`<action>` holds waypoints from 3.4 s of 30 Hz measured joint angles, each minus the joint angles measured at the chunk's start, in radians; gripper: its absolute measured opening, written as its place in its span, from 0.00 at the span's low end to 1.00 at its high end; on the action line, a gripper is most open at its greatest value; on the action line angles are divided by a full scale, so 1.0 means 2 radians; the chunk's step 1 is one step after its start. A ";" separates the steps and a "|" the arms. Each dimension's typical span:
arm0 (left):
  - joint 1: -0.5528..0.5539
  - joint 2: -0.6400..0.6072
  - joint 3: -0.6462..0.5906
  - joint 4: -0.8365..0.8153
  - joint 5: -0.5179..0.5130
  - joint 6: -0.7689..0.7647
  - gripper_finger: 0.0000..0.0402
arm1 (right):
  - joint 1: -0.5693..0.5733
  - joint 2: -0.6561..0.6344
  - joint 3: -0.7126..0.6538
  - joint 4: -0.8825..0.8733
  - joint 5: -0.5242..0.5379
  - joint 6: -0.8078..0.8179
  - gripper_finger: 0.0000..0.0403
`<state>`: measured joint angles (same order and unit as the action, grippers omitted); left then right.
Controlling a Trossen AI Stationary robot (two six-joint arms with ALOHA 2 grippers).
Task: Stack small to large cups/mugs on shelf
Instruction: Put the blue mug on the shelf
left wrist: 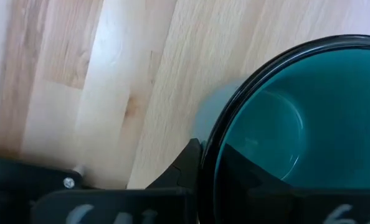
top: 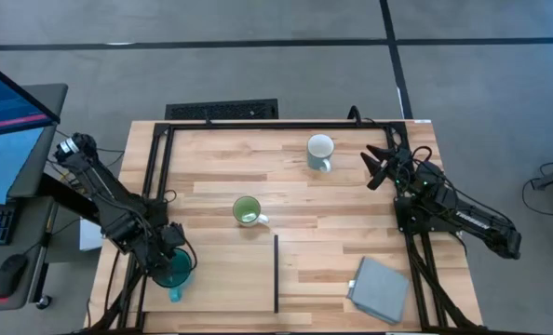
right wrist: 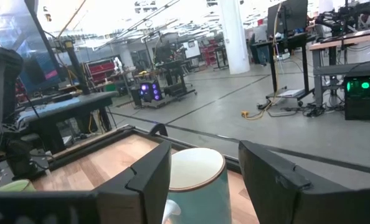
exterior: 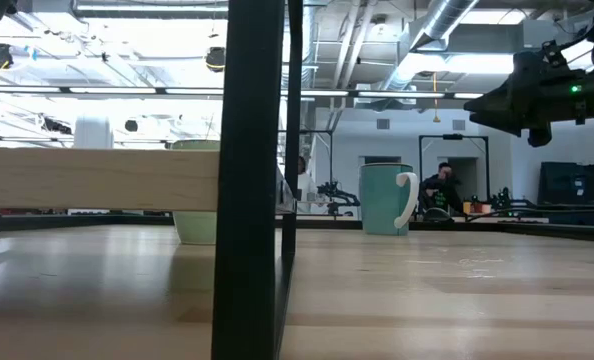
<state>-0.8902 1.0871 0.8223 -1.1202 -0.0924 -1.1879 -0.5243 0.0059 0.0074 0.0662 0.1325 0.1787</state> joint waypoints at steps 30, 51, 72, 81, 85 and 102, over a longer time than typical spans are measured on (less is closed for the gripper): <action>0.006 0.001 -0.001 0.010 -0.014 0.066 0.07 | 0.000 0.000 0.000 0.000 0.000 -0.001 0.52; 0.019 0.000 0.000 0.031 -0.020 0.142 0.05 | 0.000 0.000 0.000 -0.001 0.000 0.003 0.52; 0.019 0.000 -0.001 0.041 -0.027 0.130 0.18 | 0.000 0.000 0.000 -0.001 0.000 0.016 0.52; 0.019 0.000 -0.001 0.041 -0.025 0.108 0.18 | 0.000 0.000 0.000 -0.001 0.000 0.016 0.52; 0.019 0.000 -0.001 0.041 -0.025 0.107 0.19 | 0.000 0.000 0.000 -0.001 0.000 0.016 0.52; 0.019 0.000 0.000 0.040 -0.025 0.098 0.20 | 0.000 0.000 0.000 -0.001 0.000 0.016 0.52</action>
<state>-0.8516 1.0870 0.8215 -1.0401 -0.1432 -0.9916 -0.5243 0.0059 0.0074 0.0647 0.1322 0.2109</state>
